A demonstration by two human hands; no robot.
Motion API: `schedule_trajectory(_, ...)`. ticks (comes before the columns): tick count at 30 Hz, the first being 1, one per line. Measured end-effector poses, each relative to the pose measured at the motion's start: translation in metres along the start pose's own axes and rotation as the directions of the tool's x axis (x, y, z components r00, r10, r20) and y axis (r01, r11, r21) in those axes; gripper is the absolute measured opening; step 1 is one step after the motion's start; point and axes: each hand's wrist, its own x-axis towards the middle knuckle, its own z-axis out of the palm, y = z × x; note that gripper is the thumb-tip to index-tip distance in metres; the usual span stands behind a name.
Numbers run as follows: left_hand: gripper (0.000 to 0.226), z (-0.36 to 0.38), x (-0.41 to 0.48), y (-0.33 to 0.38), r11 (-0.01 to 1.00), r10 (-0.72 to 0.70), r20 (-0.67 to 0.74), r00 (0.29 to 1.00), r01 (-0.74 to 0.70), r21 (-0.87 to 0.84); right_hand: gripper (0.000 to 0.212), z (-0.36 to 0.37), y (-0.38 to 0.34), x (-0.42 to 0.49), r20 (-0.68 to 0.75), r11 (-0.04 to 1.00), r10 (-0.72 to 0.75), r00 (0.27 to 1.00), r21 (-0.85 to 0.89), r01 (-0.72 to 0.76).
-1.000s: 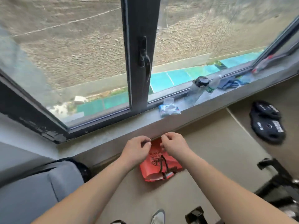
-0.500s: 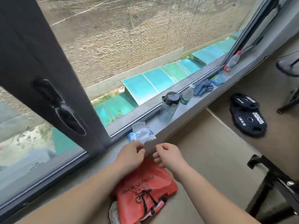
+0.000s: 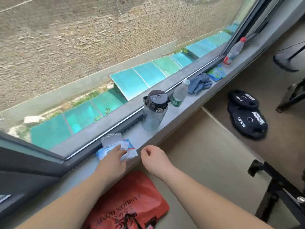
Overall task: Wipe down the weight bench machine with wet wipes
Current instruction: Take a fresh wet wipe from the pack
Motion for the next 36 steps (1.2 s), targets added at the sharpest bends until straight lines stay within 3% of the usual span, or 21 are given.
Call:
schedule_trajectory(6, 0.052, 0.04, 0.02, -0.031, 0.984, 0.078, 0.167, 0.983, -0.103, 0.146, 0.039, 0.04, 0.024, 0.044, 0.044, 0.998, -0.064, 0.997, -0.008, 0.064)
schedule_trajectory(11, 0.047, 0.042, 0.018, -0.046, 0.992, 0.09, -0.007, 0.996, -0.089, 0.09, 0.044, 0.057, 0.033, 0.057, 0.135, 0.995, -0.099, 0.986, -0.019, 0.102)
schedule_trajectory(16, 0.041, 0.032, 0.007, -0.055, 0.965, 0.179, 0.017, 0.984, -0.179, 0.19, 0.058, 0.075, 0.029, 0.061, 0.263, 0.99, -0.09, 0.961, -0.081, 0.115)
schedule_trajectory(18, 0.038, 0.027, 0.009, -0.055, 0.981, 0.158, -0.057, 0.986, -0.151, 0.119, 0.061, 0.083, 0.026, 0.065, 0.314, 0.986, -0.085, 0.946, -0.11, 0.126)
schedule_trajectory(20, 0.031, 0.015, 0.01, -0.049, 0.996, 0.037, -0.24, 0.97, -0.055, -0.065, 0.064, 0.089, 0.025, 0.069, 0.331, 0.986, -0.079, 0.94, -0.11, 0.122)
schedule_trajectory(21, 0.021, 0.007, 0.01, -0.045, 0.978, -0.085, -0.307, 0.948, 0.021, -0.206, 0.065, 0.091, 0.026, 0.07, 0.323, 0.989, -0.074, 0.944, -0.095, 0.11)
schedule_trajectory(23, 0.004, -0.01, 0.008, -0.036, 0.869, -0.291, -0.303, 0.907, 0.118, -0.481, 0.066, 0.091, 0.024, 0.071, 0.304, 0.996, -0.063, 0.951, -0.034, 0.077)
schedule_trajectory(24, 0.008, -0.018, 0.007, -0.033, 0.828, -0.326, -0.304, 0.895, 0.115, -0.548, 0.067, 0.091, 0.02, 0.07, 0.3, 0.998, -0.054, 0.953, -0.003, 0.057)
schedule_trajectory(27, 0.018, -0.04, -0.001, -0.023, 0.742, -0.344, -0.313, 0.885, 0.051, -0.669, 0.053, 0.09, 0.01, 0.067, 0.319, 0.999, -0.005, 0.948, 0.041, -0.009)
schedule_trajectory(30, 0.016, -0.062, -0.01, -0.011, 0.714, -0.302, -0.31, 0.902, -0.002, -0.7, 0.024, 0.086, 0.001, 0.063, 0.345, 0.998, 0.026, 0.938, 0.045, -0.044)
schedule_trajectory(33, 0.018, -0.078, -0.022, -0.006, 0.699, -0.308, -0.27, 0.912, 0.026, -0.714, 0.035, 0.078, -0.013, 0.057, 0.221, 0.977, -0.037, 0.974, 0.215, -0.011)
schedule_trajectory(36, 0.016, -0.092, -0.04, 0.003, 0.663, -0.305, -0.201, 0.931, 0.055, -0.747, 0.03, 0.058, -0.037, 0.037, 0.081, 0.928, -0.083, 0.993, 0.369, 0.048)
